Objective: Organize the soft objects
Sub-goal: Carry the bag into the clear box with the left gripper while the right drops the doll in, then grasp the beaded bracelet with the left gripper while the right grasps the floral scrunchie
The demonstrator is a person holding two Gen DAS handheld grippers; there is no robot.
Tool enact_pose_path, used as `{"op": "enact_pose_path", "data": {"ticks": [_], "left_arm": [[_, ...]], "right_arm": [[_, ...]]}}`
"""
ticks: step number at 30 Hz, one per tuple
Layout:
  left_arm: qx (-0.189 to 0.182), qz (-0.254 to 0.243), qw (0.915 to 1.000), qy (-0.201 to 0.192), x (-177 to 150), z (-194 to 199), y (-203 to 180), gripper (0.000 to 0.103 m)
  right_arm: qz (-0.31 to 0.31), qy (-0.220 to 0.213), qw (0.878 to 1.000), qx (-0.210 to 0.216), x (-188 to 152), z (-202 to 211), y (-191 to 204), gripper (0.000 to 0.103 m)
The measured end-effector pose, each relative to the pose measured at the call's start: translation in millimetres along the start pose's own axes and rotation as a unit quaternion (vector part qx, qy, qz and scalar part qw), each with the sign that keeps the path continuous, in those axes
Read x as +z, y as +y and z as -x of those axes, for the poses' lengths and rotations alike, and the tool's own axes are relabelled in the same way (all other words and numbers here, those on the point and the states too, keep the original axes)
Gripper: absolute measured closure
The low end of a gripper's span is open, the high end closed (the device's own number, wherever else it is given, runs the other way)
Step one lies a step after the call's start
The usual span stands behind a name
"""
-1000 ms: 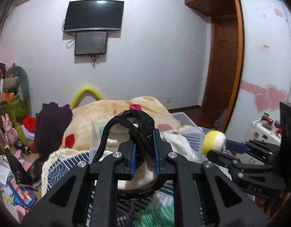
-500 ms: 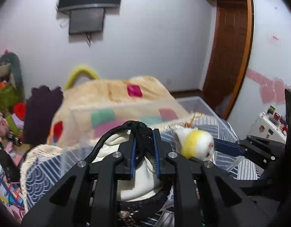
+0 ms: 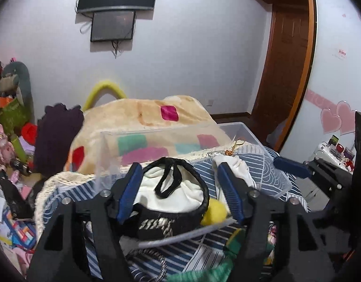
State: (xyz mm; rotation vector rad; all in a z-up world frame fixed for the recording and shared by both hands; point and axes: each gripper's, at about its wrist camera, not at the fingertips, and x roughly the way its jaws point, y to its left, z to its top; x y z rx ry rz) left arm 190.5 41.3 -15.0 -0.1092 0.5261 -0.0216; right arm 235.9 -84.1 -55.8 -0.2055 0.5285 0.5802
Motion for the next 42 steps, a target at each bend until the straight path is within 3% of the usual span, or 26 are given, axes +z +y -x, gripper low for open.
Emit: {"op": "enact_pose_path", "data": {"ticks": [3, 4, 12, 19, 22, 24, 26, 30, 34, 36, 38, 42], "left_arm": [[0.010, -0.008, 0.9997, -0.022, -6, 22, -1, 0.005], [0.012, -0.009, 0.9995, -0.027, -9, 27, -1, 0.002], [0.037, -0.030, 0.9988, -0.013, -47, 50, 3, 0.001], [0.034, 0.009, 0.9989, 0.031, -88, 41, 26, 0.001], [0.055, 0.018, 0.9976, 0.038, -103, 33, 32, 0.002], [0.084, 0.016, 0.9959, 0.029, -111, 32, 35, 0.005], [0.099, 0.014, 0.9945, 0.032, -114, 28, 37, 0.015], [0.079, 0.038, 0.9940, 0.066, -120, 16, 49, 0.033], [0.074, 0.059, 0.9915, 0.089, -128, 9, 59, 0.045], [0.074, 0.064, 0.9912, 0.090, -129, 10, 61, 0.046], [0.075, 0.065, 0.9912, 0.088, -129, 10, 61, 0.047], [0.075, 0.058, 0.9914, 0.090, -134, 10, 58, 0.055]], "right_arm": [[-0.010, -0.016, 1.000, -0.001, -1, 15, -5, 0.031], [-0.013, -0.021, 1.000, -0.001, -3, 21, -6, 0.031], [-0.022, -0.033, 0.999, -0.010, -20, 48, -10, 0.030], [-0.047, 0.001, 0.999, -0.025, -49, 44, -16, 0.030], [-0.055, 0.016, 0.998, -0.017, -64, 43, -18, 0.030], [-0.050, 0.026, 0.998, -0.020, -72, 41, -17, 0.030], [-0.049, 0.038, 0.998, -0.019, -80, 39, -16, 0.030], [-0.051, 0.073, 0.996, -0.013, -95, 24, -15, 0.030], [-0.057, 0.093, 0.994, -0.010, -104, 17, -18, 0.030], [-0.064, 0.098, 0.993, -0.004, -107, 15, -21, 0.030], [-0.060, 0.099, 0.993, -0.003, -109, 15, -23, 0.038], [-0.036, 0.096, 0.995, -0.002, -110, 18, -15, 0.064]]}}
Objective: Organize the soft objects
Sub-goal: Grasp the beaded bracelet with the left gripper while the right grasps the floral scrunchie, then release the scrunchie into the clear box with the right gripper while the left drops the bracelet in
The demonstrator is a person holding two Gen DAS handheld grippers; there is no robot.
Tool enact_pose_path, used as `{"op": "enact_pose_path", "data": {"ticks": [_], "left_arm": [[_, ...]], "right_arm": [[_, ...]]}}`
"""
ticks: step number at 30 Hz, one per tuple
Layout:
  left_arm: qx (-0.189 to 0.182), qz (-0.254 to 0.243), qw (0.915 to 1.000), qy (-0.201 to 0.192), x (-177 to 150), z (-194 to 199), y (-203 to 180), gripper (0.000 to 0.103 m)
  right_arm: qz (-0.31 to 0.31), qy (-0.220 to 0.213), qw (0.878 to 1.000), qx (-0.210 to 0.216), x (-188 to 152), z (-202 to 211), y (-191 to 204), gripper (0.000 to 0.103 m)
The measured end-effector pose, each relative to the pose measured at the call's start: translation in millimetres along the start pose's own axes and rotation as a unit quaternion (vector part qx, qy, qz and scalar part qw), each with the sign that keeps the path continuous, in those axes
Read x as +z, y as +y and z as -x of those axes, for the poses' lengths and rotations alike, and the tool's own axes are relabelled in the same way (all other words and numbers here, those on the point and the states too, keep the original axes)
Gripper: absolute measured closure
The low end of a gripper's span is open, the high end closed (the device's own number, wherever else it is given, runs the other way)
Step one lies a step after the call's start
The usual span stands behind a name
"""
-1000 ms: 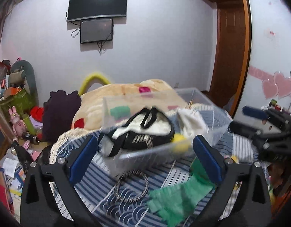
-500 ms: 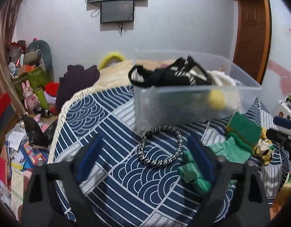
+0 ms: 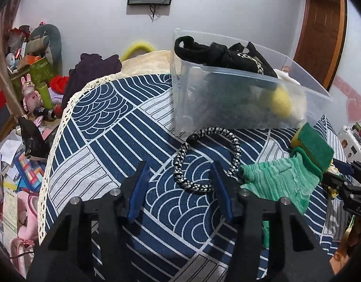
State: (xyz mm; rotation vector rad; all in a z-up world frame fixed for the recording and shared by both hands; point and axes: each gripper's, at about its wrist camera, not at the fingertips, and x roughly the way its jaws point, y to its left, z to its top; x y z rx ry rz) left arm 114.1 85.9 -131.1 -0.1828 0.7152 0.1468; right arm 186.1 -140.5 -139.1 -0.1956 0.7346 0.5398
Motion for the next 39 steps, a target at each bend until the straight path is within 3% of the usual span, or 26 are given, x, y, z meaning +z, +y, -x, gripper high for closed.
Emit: {"op": "enact_pose_path", "data": {"ticks": [4, 10, 23, 28, 39], "left_arm": [[0.004, 0.001, 1.0000, -0.003, -1, 0, 3, 0.074], [0.009, 0.017, 0.9998, -0.005, -1, 0, 10, 0.093], [-0.009, 0.028, 0.9977, -0.062, 6, 40, 8, 0.095], [-0.020, 0.013, 0.9956, -0.090, 18, 59, -3, 0.095], [-0.049, 0.003, 0.9899, -0.133, 63, 65, -23, 0.095]], "right_arm": [[0.001, -0.006, 1.000, 0.005, 0, 2, -1, 0.083], [-0.012, -0.026, 1.000, -0.013, 1, 9, -9, 0.089], [-0.019, -0.091, 0.995, -0.026, 17, 45, 0, 0.089], [-0.025, -0.109, 0.994, -0.017, 30, 54, -1, 0.089], [0.015, -0.170, 0.984, -0.047, 74, 68, 13, 0.089]]}}
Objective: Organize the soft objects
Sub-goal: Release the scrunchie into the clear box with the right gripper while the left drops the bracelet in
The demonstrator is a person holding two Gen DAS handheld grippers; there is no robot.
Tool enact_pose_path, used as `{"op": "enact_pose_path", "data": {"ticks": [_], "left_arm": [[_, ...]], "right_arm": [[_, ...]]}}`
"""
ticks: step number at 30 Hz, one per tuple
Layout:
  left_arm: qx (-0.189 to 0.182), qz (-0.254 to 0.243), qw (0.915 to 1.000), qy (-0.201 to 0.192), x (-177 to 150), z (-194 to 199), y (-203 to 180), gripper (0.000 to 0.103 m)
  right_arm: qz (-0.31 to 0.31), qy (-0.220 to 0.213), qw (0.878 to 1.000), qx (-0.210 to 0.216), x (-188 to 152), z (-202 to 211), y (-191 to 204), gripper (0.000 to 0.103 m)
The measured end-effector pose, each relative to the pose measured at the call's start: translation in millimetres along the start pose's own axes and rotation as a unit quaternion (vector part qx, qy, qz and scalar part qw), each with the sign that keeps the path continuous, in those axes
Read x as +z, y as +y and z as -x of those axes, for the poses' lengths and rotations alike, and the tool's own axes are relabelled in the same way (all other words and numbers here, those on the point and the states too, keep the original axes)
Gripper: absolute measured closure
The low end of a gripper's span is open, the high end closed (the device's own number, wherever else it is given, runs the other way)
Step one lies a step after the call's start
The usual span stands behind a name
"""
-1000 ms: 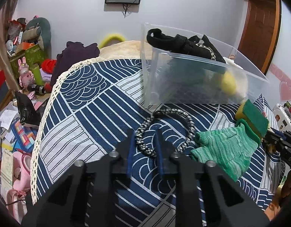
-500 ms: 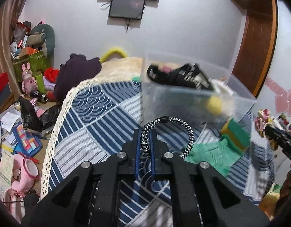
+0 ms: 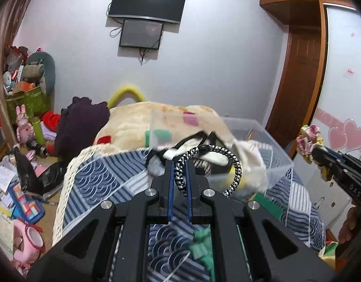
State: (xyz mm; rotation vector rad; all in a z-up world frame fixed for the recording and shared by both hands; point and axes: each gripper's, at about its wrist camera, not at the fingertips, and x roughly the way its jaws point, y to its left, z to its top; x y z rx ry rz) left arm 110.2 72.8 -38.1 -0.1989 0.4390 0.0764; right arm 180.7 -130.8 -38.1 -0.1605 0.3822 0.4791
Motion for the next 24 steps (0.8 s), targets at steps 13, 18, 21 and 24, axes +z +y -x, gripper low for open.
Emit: {"op": "enact_pose_path", "data": {"ticks": [13, 18, 21, 24], "left_arm": [[-0.019, -0.026, 0.9991, 0.028, 22, -60, -34, 0.095], [-0.015, -0.041, 0.9978, 0.050, 20, -82, -43, 0.095], [-0.009, -0.051, 0.9963, 0.069, 19, -95, -48, 0.095], [-0.006, -0.056, 0.9954, 0.078, 17, -101, -49, 0.094]], "right_arm": [[0.005, 0.028, 0.999, 0.022, 11, -57, 10, 0.089], [0.017, 0.055, 0.998, 0.037, 10, -77, 16, 0.089], [0.030, 0.070, 0.996, 0.040, 7, -84, 18, 0.088], [0.036, 0.086, 0.995, 0.043, 4, -89, 18, 0.084]]}}
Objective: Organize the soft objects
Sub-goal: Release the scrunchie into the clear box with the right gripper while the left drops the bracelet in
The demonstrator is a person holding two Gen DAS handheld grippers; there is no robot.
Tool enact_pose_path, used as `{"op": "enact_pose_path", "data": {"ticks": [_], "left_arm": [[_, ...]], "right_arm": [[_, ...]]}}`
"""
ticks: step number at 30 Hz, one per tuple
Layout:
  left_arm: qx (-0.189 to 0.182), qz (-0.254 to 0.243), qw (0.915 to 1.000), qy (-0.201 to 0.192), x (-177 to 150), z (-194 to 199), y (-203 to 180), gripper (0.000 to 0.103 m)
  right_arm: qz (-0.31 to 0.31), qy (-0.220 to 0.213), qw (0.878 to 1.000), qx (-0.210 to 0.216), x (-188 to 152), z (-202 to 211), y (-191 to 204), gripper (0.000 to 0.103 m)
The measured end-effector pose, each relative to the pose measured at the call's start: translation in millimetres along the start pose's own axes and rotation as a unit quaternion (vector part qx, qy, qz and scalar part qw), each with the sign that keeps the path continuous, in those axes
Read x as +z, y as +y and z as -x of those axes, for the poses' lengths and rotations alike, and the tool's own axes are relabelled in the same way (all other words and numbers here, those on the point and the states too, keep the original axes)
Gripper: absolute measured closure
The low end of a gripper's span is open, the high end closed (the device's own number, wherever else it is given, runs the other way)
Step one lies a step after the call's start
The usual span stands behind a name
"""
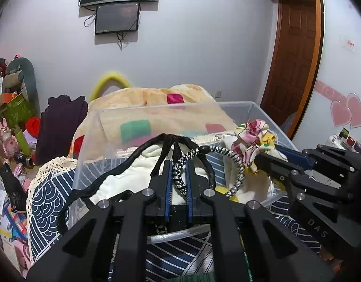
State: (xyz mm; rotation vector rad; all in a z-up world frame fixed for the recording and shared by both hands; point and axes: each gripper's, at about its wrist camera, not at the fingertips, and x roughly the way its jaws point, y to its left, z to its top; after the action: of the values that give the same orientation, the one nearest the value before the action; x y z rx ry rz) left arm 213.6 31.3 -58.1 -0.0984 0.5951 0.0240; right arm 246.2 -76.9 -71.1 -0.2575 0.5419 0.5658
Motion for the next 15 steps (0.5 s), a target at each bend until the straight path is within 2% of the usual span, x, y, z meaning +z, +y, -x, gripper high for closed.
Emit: {"op": "enact_pose_path", "data": {"ticks": [2, 6, 11, 13, 15], "left_arm": [[-0.001, -0.001, 1.0000, 0.001, -1, 0, -1, 0.093], [-0.007, -0.003, 1.0000, 0.001, -2, 6, -2, 0.073], [-0.009, -0.002, 0.9999, -0.011, 0, 22, 0, 0.064], [-0.010, 0.001, 0.9998, -0.016, 0, 29, 3, 0.056], [-0.006, 0.001, 0.9996, -0.026, 0, 38, 5, 0.055]], "right_arm": [[0.000, -0.004, 1.000, -0.016, -1, 2, 0, 0.079], [0.000, -0.010, 1.000, -0.025, -2, 9, -3, 0.068], [-0.006, -0.019, 0.999, -0.029, -1, 18, -8, 0.060], [-0.008, -0.027, 0.999, -0.034, -1, 23, -10, 0.049], [-0.008, -0.038, 0.998, -0.042, -3, 31, -10, 0.045]]}}
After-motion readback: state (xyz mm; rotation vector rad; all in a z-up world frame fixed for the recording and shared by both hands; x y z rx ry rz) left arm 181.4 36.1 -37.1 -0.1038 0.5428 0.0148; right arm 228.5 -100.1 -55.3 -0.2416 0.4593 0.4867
